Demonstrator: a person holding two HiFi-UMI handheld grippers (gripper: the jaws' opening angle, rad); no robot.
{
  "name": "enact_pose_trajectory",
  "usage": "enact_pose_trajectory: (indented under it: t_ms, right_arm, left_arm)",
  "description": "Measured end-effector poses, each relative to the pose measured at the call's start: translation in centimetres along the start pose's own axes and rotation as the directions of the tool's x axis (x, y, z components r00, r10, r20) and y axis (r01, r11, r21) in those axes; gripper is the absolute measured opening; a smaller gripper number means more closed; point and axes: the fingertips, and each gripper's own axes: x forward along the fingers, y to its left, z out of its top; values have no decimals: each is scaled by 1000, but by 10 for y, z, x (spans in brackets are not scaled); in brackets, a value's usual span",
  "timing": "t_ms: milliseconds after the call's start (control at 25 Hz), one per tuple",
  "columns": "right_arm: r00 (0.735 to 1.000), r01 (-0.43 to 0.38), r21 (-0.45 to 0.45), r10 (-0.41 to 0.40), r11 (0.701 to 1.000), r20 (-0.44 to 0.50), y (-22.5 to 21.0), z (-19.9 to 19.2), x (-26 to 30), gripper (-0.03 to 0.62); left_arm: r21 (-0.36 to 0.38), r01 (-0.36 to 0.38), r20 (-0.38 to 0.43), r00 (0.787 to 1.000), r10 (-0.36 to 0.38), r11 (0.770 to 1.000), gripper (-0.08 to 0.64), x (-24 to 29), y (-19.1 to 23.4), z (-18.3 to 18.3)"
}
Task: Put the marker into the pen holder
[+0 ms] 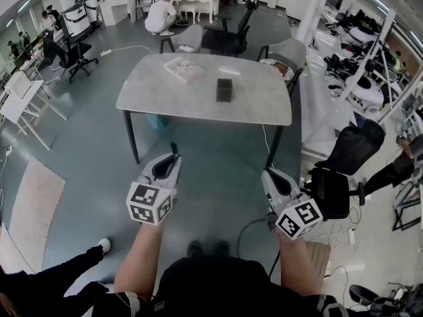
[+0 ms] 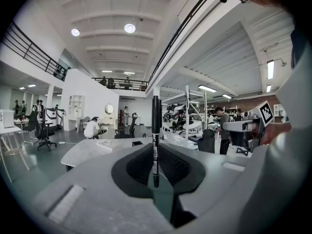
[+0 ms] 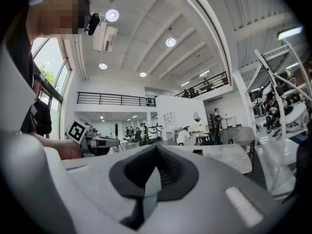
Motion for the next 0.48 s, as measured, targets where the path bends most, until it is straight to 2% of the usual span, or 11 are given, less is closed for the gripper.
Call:
enact_pose_trajectory:
  t_ms: [240, 480]
  right_arm:
    - [1000, -10, 0, 10, 1000, 6, -15, 1, -6, 2]
    - [999, -42, 38, 41, 998, 18, -30, 0, -23, 2]
  left_arm:
    - [17, 17, -30, 999, -17, 1000, 41, 14, -26, -9]
    - [25, 24, -42, 999, -23, 999, 43, 28, -58, -9]
